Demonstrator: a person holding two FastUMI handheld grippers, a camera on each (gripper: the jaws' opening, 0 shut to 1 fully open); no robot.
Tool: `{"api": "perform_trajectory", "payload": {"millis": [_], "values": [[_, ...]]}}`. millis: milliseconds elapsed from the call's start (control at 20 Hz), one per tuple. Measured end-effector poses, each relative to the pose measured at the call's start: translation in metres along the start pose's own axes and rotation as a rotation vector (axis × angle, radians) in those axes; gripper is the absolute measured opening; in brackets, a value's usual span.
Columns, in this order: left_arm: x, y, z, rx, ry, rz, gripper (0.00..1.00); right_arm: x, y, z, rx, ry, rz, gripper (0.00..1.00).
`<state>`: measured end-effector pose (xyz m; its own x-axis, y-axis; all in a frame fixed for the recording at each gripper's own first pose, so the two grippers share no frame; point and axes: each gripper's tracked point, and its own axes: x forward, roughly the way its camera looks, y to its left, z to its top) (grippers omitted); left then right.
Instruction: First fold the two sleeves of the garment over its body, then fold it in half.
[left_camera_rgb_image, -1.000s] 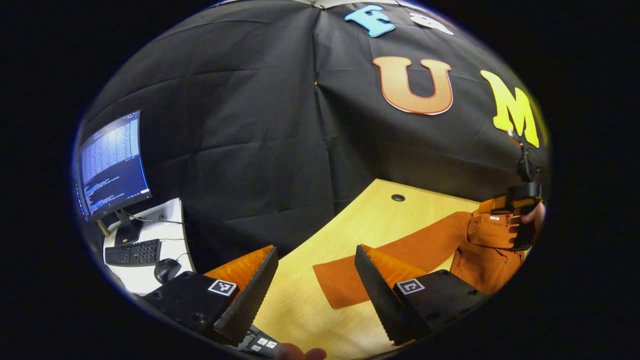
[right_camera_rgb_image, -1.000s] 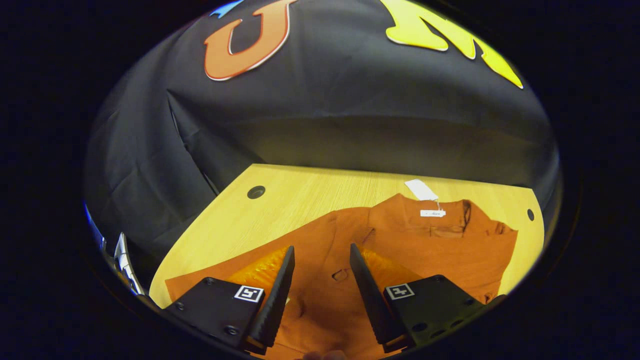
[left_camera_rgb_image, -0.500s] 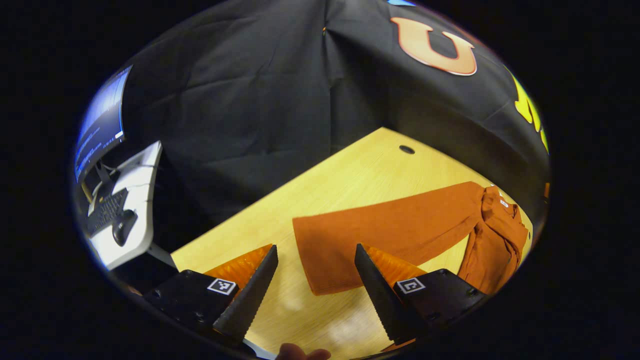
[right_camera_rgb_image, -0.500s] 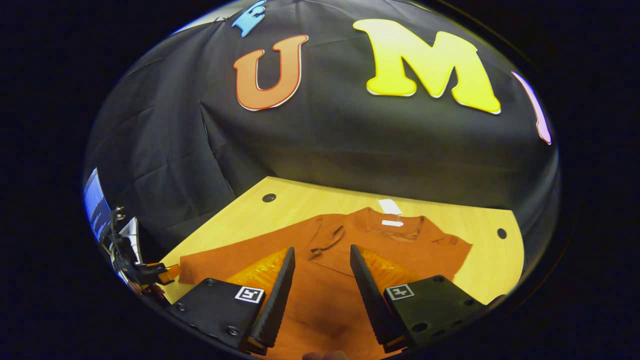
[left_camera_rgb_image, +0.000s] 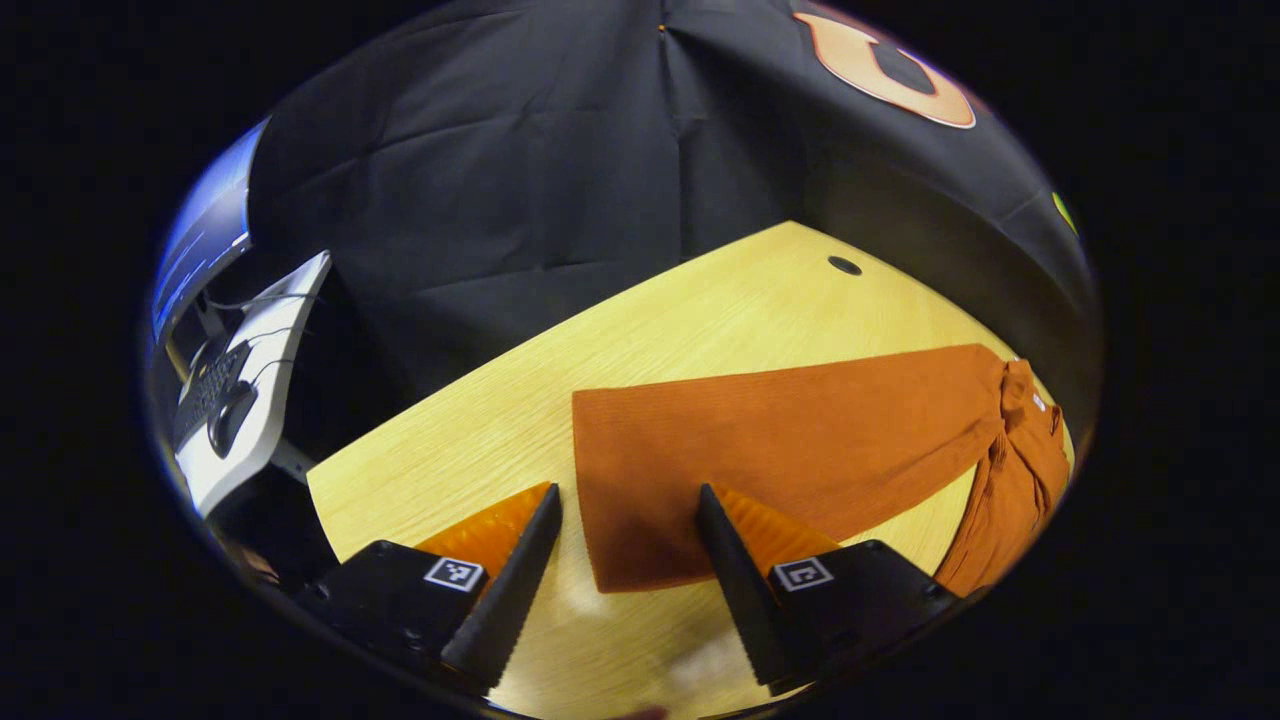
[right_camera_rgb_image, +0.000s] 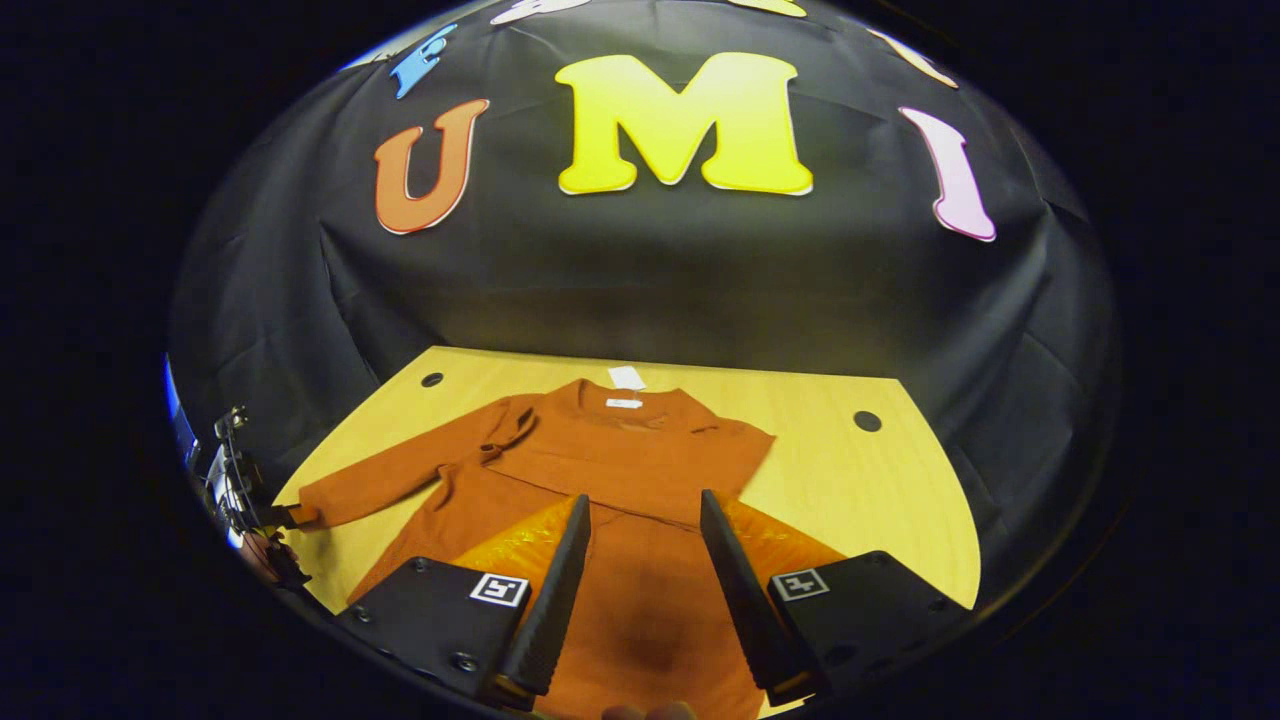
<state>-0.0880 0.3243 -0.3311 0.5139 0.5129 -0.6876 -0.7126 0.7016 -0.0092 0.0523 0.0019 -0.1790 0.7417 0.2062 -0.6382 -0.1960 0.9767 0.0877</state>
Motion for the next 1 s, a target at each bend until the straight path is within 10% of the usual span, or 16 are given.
{"api": "perform_trajectory", "payload": {"millis": [200, 250, 400, 450, 1000], "values": [[-0.003, -0.008, 0.002, -0.039, -0.045, 0.014, 0.52, -0.008, -0.007, 0.000, 0.038, 0.001, 0.004, 0.73], [-0.002, -0.007, 0.002, -0.042, -0.039, 0.018, 0.63, -0.008, -0.006, 0.002, 0.039, -0.003, 0.006, 0.73], [0.000, -0.006, 0.001, -0.029, -0.017, -0.021, 0.45, -0.012, 0.001, -0.005, 0.046, 0.003, 0.021, 0.73], [0.003, -0.006, 0.002, -0.045, -0.009, -0.043, 0.13, -0.015, 0.004, -0.011, 0.045, 0.011, 0.028, 0.73], [-0.031, -0.066, 0.075, 0.006, -0.028, -0.281, 0.04, -0.035, -0.035, -0.039, 0.142, 0.018, -0.031, 0.74]]}}
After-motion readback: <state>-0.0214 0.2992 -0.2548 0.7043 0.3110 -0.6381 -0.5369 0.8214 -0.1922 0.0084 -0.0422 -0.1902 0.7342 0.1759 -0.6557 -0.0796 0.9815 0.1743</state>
